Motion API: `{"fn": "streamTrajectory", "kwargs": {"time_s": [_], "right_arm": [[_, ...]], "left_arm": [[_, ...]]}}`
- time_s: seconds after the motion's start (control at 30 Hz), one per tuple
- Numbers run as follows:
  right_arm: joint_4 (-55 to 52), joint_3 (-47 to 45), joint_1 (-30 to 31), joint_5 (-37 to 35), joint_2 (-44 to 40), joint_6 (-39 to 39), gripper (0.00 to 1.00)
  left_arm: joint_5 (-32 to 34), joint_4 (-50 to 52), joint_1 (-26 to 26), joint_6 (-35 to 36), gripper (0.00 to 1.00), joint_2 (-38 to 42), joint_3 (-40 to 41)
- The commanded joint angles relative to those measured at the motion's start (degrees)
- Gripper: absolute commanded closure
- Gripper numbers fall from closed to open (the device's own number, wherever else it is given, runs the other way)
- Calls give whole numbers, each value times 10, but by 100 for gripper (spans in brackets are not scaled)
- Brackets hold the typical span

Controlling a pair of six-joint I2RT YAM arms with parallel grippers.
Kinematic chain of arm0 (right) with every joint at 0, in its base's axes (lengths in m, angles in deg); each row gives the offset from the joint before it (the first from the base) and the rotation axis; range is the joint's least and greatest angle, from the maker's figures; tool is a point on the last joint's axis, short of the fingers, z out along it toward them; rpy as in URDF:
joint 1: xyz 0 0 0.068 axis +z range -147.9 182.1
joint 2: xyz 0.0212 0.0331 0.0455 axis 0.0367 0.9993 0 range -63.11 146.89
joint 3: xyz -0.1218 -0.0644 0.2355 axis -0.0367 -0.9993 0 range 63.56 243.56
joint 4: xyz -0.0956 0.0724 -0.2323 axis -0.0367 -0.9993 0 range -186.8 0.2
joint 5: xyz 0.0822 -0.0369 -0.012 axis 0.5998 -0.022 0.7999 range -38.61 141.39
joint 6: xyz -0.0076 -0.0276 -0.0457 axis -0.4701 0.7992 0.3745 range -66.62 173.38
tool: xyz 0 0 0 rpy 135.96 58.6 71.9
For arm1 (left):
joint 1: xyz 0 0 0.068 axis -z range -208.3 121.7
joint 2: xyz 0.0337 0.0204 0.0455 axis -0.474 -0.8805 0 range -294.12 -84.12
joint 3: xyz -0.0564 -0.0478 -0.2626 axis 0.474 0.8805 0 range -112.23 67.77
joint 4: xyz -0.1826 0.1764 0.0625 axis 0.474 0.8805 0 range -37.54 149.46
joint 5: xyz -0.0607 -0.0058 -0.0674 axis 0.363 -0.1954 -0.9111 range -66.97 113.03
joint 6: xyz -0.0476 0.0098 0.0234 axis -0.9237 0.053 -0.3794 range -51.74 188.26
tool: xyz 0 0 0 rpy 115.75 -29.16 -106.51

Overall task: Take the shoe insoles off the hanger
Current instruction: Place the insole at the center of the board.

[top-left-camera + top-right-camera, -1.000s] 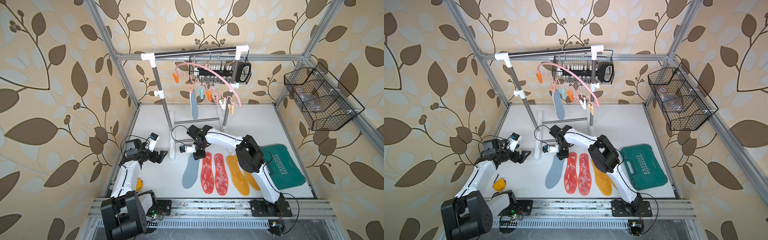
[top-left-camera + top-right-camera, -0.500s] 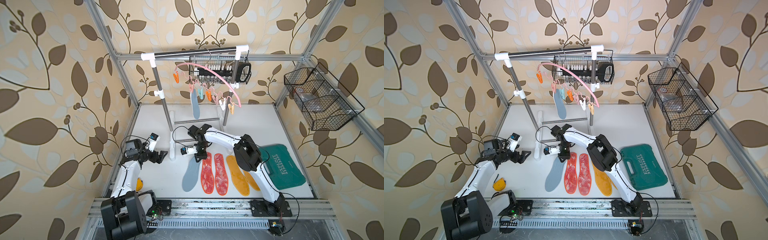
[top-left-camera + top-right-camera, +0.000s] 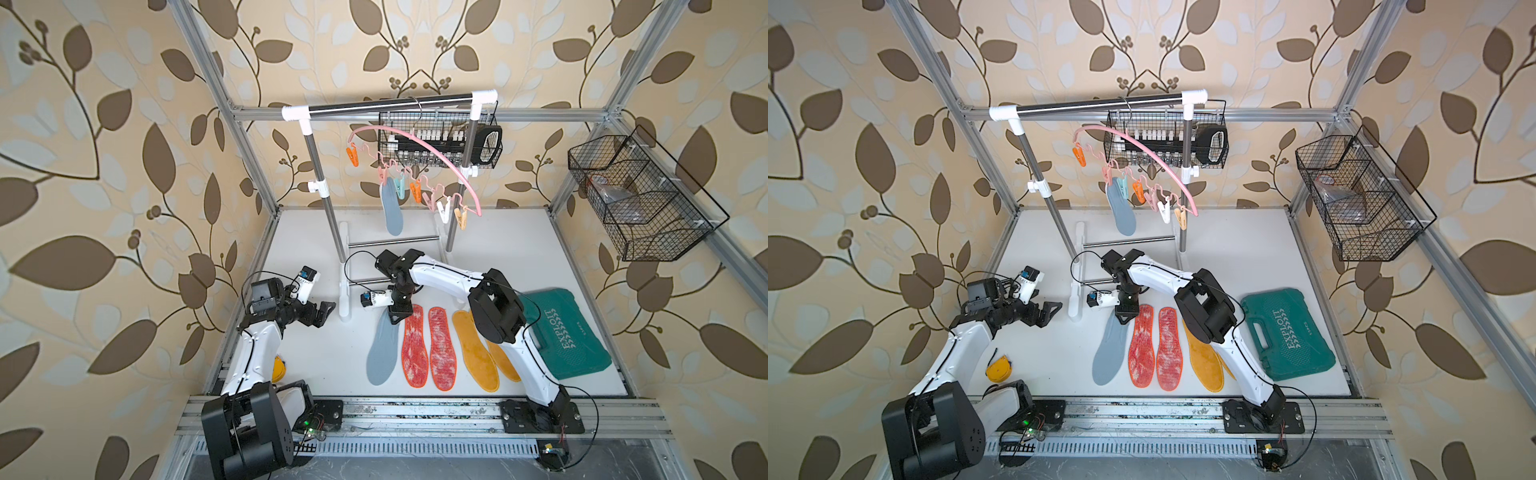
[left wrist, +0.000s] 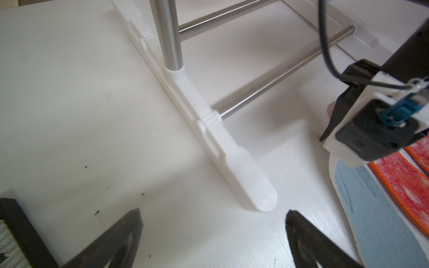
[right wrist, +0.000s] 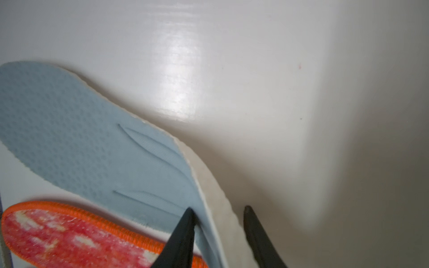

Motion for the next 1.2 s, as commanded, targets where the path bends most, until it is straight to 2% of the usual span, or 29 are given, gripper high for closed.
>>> {"fn": "streamTrajectory", "kwargs": {"time_s": [0.0,0.03,0.13,0.17,0.2,0.4,0.53,0.7,0.93,1.17], "right_arm": [[50,-28,-2,-39,4,-35,60],[54,-30,-1,-43,1,-41,53],[72,-46,-1,-61,-15,-59,51],[85,-57,-1,-72,-23,-66,14],[97,-67,1,-85,-32,-69,2],[108,-90,7,-104,-68,-69,2],[122,-109,14,-90,-103,-73,2],[193,-168,18,-66,-165,-102,2],[340,-321,26,-34,-278,-103,2],[448,-473,68,-64,-383,-74,2]], "left_arm": [[-8,7,-6,11,1,-1,-19],[-8,7,-6,10,1,-1,-19],[-8,7,-6,10,1,-1,-20],[-8,7,-6,10,1,-1,-20],[-8,7,-6,11,1,-1,-20],[-12,10,-6,14,1,-1,-20],[-13,11,-6,15,1,-1,-20],[-14,12,-6,16,1,-1,-20],[-15,16,-6,17,1,1,-20],[-7,9,-6,9,1,0,-20]]}}
